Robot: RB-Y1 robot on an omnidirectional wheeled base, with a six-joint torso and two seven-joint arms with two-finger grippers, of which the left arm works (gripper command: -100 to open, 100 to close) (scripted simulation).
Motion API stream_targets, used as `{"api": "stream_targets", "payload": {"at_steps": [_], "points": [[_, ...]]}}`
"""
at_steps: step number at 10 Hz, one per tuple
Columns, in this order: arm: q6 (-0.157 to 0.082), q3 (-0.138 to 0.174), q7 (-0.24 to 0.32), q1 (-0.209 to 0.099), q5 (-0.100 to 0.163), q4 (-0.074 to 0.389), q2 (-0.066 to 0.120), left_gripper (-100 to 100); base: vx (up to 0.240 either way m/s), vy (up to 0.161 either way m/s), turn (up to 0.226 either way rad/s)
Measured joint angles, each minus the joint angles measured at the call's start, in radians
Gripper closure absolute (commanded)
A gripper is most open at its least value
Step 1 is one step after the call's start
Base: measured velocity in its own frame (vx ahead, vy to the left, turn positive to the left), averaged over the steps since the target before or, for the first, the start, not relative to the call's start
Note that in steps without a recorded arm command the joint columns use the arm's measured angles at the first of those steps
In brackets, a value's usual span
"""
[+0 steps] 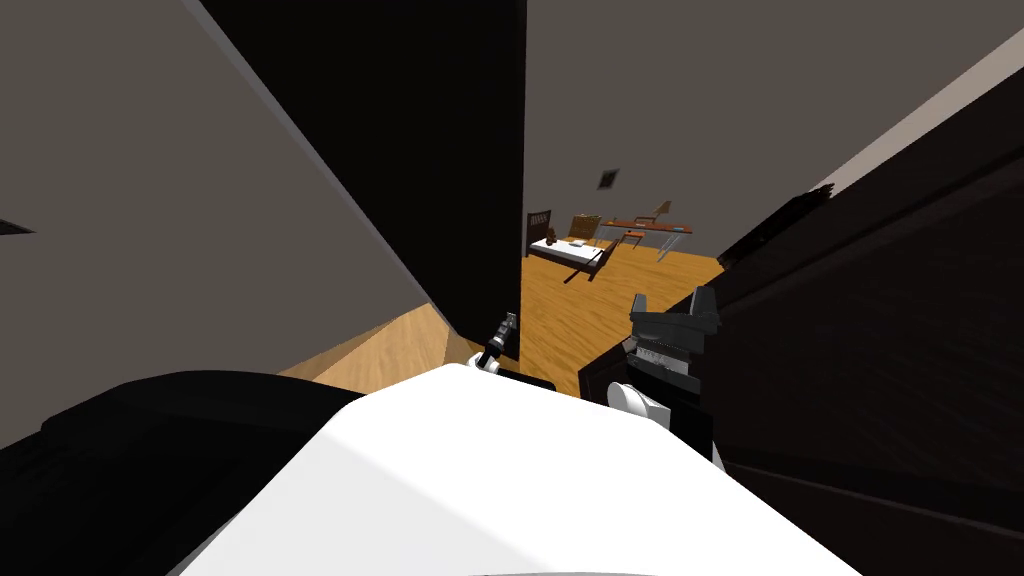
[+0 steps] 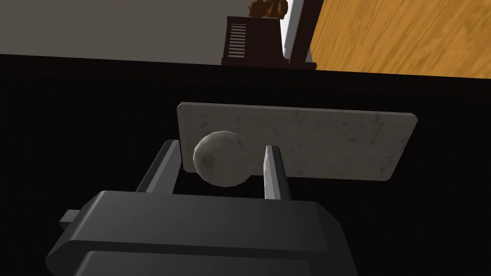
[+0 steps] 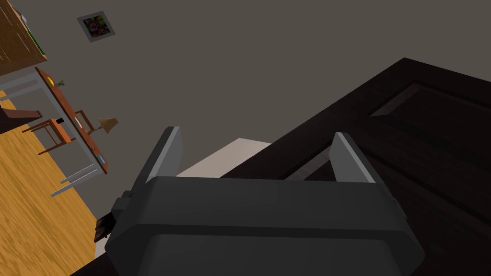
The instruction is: Push the door open
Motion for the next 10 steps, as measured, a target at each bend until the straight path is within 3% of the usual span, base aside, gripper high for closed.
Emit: {"api": "stream_targets", "payload": {"at_steps": [4, 8, 10], "points": [[0.003, 0.000, -0.001, 0.001, 0.000, 0.002, 0.001, 100, -0.012, 0.001, 0.001], [-0.006, 0.006, -0.009, -0.004, 0.002, 0.033, 0.000, 100, 0.149, -0.014, 0.044], [0.005, 0.012, -0.013, -0.002, 0.005, 0.009, 0.006, 100, 0.193, -0.016, 0.128]]}}
